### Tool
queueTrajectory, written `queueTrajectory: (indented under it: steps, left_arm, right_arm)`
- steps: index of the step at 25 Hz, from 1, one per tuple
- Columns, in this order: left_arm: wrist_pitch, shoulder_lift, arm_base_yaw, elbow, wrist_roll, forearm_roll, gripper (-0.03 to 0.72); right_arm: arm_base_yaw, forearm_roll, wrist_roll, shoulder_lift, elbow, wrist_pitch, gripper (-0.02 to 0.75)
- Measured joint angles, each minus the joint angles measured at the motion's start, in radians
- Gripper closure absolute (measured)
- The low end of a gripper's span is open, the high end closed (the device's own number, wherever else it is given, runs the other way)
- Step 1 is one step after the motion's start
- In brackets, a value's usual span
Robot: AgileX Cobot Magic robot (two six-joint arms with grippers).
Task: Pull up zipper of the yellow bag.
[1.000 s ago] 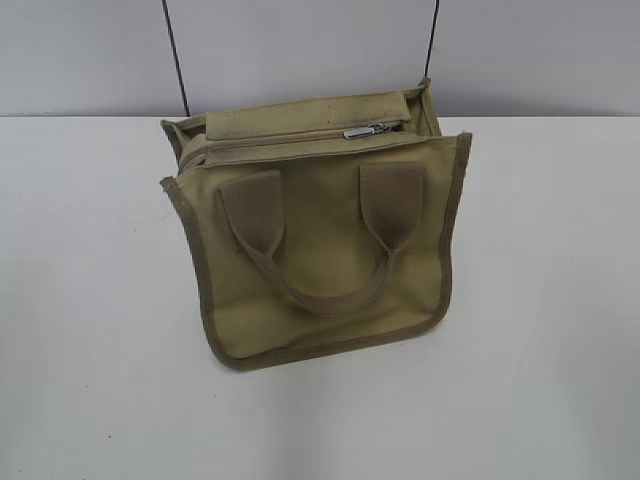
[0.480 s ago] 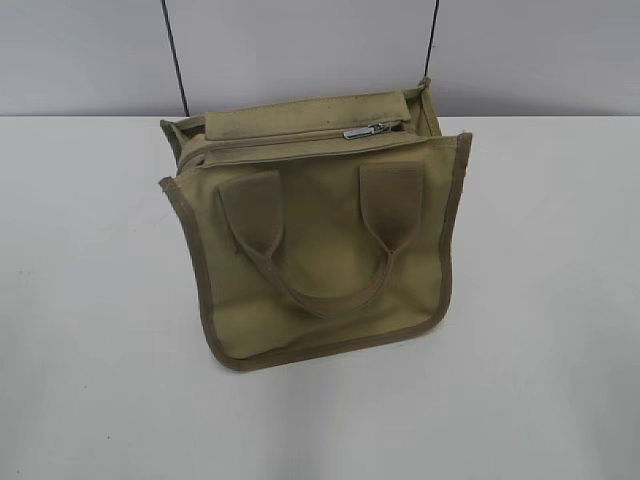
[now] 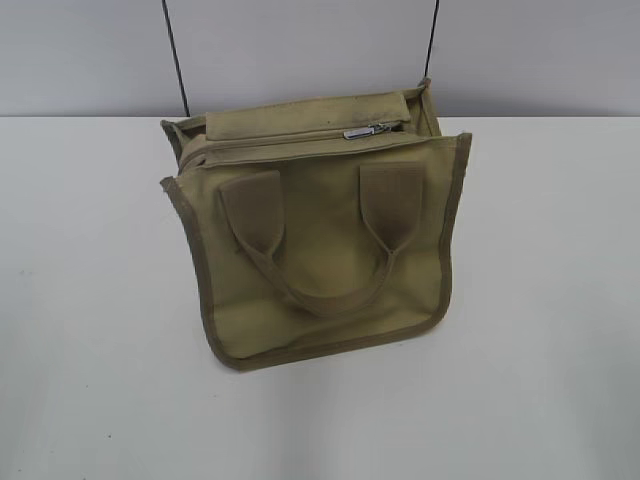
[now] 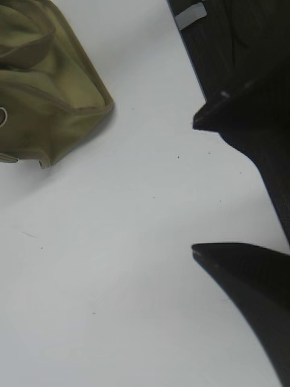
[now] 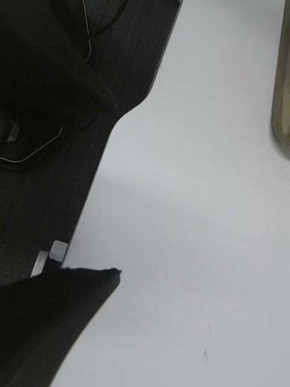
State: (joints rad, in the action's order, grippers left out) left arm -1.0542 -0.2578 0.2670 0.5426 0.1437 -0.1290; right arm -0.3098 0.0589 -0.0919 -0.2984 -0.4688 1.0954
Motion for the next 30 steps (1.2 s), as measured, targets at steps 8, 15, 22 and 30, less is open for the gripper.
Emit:
queueTrajectory:
  steps: [8,15,22,30]
  left_arm:
    - [0.000,0.128,-0.111,0.000,0.000,0.000,0.252]
    - [-0.001,0.259,-0.248,0.000,0.000,0.000,0.279]
    - [-0.001,0.263,-0.255,-0.004,0.000,-0.001,0.284]
    - [0.000,0.263,-0.255,-0.006,0.000,-0.001,0.284]
  right_arm:
    - [0.192,0.021,0.000,0.186,0.001,0.000,0.162]
    - [0.332,0.028,0.000,0.303,0.002,-0.001,0.162]
    - [0.333,0.049,0.000,0.303,0.002,-0.002,0.162]
    - [0.333,0.050,0.000,0.303,0.002,-0.002,0.162]
